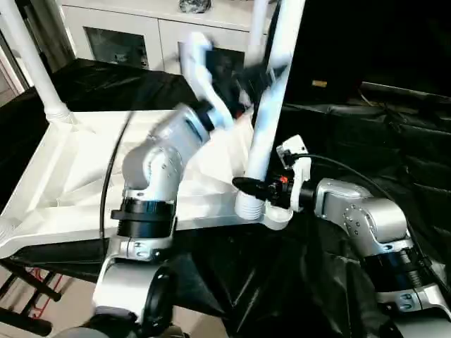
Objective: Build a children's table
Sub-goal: Insert table leg to table base
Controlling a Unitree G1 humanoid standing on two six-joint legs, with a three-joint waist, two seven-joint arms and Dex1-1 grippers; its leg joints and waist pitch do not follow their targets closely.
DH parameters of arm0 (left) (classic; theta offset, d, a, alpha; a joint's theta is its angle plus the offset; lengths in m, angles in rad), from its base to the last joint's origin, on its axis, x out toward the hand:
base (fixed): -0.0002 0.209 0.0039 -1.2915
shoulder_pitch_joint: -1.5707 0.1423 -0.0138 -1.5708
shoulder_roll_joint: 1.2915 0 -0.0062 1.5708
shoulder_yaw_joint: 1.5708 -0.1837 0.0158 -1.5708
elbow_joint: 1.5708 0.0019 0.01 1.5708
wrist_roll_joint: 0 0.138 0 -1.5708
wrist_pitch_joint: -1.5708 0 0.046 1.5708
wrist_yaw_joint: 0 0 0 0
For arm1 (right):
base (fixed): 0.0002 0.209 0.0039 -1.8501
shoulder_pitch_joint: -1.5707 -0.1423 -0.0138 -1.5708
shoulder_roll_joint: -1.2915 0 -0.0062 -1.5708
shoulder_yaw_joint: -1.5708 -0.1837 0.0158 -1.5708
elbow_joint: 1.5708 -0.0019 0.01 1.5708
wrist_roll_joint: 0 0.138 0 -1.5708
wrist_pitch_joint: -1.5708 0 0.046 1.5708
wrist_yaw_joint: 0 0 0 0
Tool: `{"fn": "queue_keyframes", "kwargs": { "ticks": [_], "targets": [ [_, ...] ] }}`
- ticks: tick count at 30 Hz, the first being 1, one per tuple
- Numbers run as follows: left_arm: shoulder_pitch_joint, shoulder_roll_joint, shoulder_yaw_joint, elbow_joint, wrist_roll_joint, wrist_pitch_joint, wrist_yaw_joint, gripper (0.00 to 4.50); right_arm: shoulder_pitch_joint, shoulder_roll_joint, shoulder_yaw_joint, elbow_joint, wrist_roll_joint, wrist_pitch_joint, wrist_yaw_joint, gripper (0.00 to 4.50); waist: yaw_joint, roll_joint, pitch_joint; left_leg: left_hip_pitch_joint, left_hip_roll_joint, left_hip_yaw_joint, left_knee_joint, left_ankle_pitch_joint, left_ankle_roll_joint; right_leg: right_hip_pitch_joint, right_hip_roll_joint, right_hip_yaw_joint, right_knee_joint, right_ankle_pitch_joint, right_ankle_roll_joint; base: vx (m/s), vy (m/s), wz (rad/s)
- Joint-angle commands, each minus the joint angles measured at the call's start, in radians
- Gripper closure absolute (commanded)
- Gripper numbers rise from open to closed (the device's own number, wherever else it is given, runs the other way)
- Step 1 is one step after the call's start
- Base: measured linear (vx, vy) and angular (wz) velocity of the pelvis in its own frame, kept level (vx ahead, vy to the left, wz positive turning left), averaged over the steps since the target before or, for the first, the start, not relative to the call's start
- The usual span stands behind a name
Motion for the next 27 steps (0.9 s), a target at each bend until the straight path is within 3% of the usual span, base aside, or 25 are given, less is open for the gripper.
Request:
{"fn": "queue_keyframes", "kwargs": {
  "ticks": [1, 6, 8, 9, 10, 12, 15, 18, 23, 24, 25, 27],
  "targets": [
    [-0.010, -0.015, 0.014, -0.027, -0.022, -0.029, 0.008, 1.08, -0.004, 0.008, -0.036, 0.003, 0.005, -0.011, -0.017, 2.62, -0.001, -0.009, -0.068, 0.004, 0.019, -0.002, -0.064, -0.174, -0.010, 0.060, -0.057, 0.049, -0.073, -0.221, -0.126, 0.000, 0.000, 0.00],
    [0.016, -0.005, 0.005, -0.036, -0.006, -0.060, -0.001, 1.08, -0.005, 0.025, -0.076, 0.016, -0.010, -0.080, -0.066, 2.62, -0.002, -0.007, -0.068, 0.005, 0.020, -0.003, -0.066, -0.175, -0.016, 0.059, -0.057, 0.049, -0.072, -0.223, -0.113, 0.000, 0.000, 0.00],
    [0.066, 0.075, -0.087, -0.025, 0.100, -0.071, -0.046, 1.08, -0.006, 0.027, -0.124, 0.044, -0.034, -0.158, -0.130, 2.62, -0.004, -0.008, -0.068, 0.007, 0.021, -0.005, -0.069, -0.180, -0.020, 0.055, -0.056, 0.049, -0.075, -0.241, -0.092, 0.000, 0.000, 0.00],
    [0.100, 0.142, -0.172, -0.014, 0.189, -0.103, -0.096, 1.08, -0.001, 0.020, -0.152, 0.054, -0.041, -0.190, -0.156, 2.62, -0.005, -0.006, -0.067, 0.007, 0.021, -0.004, -0.069, -0.185, -0.027, 0.054, -0.054, 0.050, -0.072, -0.246, -0.085, 0.000, 0.000, 0.00],
    [0.122, 0.187, -0.229, -0.007, 0.249, -0.127, -0.131, 1.08, 0.002, 0.015, -0.169, 0.058, -0.044, -0.206, -0.170, 2.62, -0.007, -0.003, -0.067, 0.011, 0.019, -0.005, -0.072, -0.193, -0.036, 0.053, -0.054, 0.051, -0.076, -0.276, -0.055, 0.000, 0.000, 0.00],
    [0.168, 0.282, -0.343, -0.006, 0.318, -0.150, -0.249, 1.08, 0.020, -0.008, -0.183, 0.047, -0.058, -0.208, -0.183, 2.62, -0.009, 0.002, -0.068, 0.014, 0.020, -0.005, -0.073, -0.189, -0.043, 0.051, -0.052, 0.052, -0.074, -0.266, -0.047, 0.000, 0.000, 0.00],
    [0.209, 0.382, -0.457, 0.030, 0.389, -0.188, -0.379, 1.08, 0.047, -0.034, -0.193, 0.029, -0.080, -0.206, -0.198, 2.62, -0.012, 0.008, -0.069, 0.014, 0.020, -0.003, -0.072, -0.184, -0.054, 0.051, -0.051, 0.054, -0.065, -0.201, -0.084, 0.000, 0.000, 0.00],
    [0.216, 0.403, -0.486, 0.055, 0.403, -0.208, -0.417, 1.08, 0.058, -0.041, -0.192, 0.024, -0.080, -0.214, -0.197, 2.62, -0.015, 0.005, -0.068, 0.012, 0.020, -0.003, -0.074, -0.208, -0.052, 0.055, -0.056, 0.052, -0.065, -0.194, -0.120, 0.000, 0.000, 0.00],
    [0.212, 0.438, -0.573, 0.146, 0.447, -0.236, -0.534, 1.08, 0.087, -0.049, -0.184, -0.012, -0.074, -0.213, -0.185, 2.62, -0.026, 0.008, -0.064, 0.012, 0.016, -0.003, -0.075, -0.246, -0.042, 0.054, -0.055, 0.054, -0.076, -0.285, -0.096, 0.000, 0.000, 0.00],
    [0.201, 0.445, -0.604, 0.195, 0.478, -0.252, -0.558, 1.08, 0.093, -0.048, -0.176, -0.024, -0.076, -0.210, -0.182, 2.62, -0.028, 0.015, -0.065, 0.012, 0.018, -0.005, -0.076, -0.248, -0.046, 0.053, -0.056, 0.054, -0.075, -0.280, -0.102, 0.000, 0.000, 0.00],
    [0.199, 0.446, -0.607, 0.202, 0.482, -0.254, -0.559, 1.08, 0.094, -0.048, -0.176, -0.025, -0.077, -0.210, -0.182, 2.62, -0.030, 0.012, -0.064, 0.012, 0.018, -0.005, -0.076, -0.257, -0.047, 0.053, -0.055, 0.053, -0.076, -0.284, -0.103, 0.000, 0.000, 0.00],
    [0.183, 0.451, -0.633, 0.262, 0.517, -0.275, -0.579, 1.08, 0.099, -0.046, -0.170, -0.035, -0.078, -0.208, -0.177, 2.62, -0.030, 0.020, -0.064, 0.013, 0.018, -0.006, -0.075, -0.263, -0.045, 0.053, -0.057, 0.054, -0.077, -0.289, -0.108, 0.000, 0.000, 0.00]
  ]
}}
